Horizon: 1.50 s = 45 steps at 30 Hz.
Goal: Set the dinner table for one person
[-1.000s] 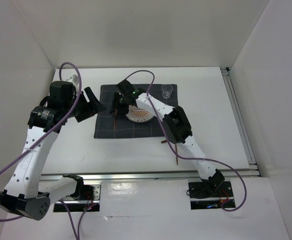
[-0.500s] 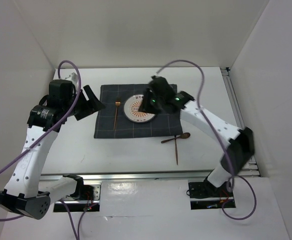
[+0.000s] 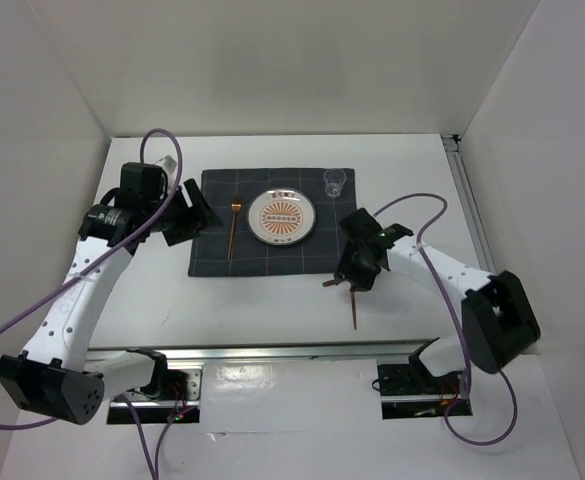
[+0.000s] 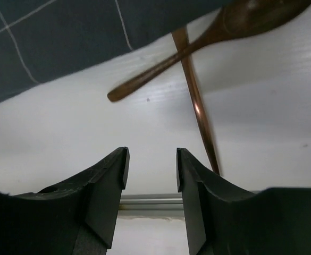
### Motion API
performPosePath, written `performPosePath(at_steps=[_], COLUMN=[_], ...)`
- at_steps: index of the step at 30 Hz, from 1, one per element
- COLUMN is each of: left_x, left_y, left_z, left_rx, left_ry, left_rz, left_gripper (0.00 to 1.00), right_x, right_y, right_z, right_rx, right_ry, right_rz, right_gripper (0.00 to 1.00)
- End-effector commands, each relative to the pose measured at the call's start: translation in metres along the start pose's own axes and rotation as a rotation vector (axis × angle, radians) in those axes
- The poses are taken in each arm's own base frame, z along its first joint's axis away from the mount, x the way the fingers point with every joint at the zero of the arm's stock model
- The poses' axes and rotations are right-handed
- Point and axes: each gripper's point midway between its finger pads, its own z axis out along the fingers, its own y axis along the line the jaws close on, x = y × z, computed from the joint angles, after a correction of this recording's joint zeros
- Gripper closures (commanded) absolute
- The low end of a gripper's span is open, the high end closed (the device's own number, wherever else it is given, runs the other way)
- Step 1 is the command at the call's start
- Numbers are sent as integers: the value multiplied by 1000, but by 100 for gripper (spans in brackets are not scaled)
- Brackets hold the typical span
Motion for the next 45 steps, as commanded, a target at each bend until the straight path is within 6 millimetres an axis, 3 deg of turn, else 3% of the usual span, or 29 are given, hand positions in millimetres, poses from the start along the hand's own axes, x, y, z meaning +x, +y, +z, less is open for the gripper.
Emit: performPosePath(at_steps=[1,6,25,27,30,32,37,41,45], left_x=[-1,4,10,13,16,16,19,15,11], left_y=[-8,-6,-11,-9,-5,-5,-1,-6,-6], left_z=[4,9,15,17,21,21,28,26,28], left_rx=[58,63,108,103,94,94,84,99,91], left_ry=[10,37,87,94,109,109,125,119,112], left_rz=[49,73,105,103,97,97,92,104,105], left_gripper=[22,23,25,25,25,25,25,25,25], right_x=[-19,-26,-26,-23,-23,-21,-11,-24,-52], right_y=[14,24,23,16,5,2,-14,-19,-13], right_z=[15,39,67,71,70,62,46,10,-25], right_rx=[23,12,47,84,132,127,143,155,120], right_ry=[-12,-3,8,16,-6,-11,-39,-131,-255], right_rz=[55,80,113,131,161,187,265,289,225], right_gripper=[48,49,48,51,69,80,96,100,100])
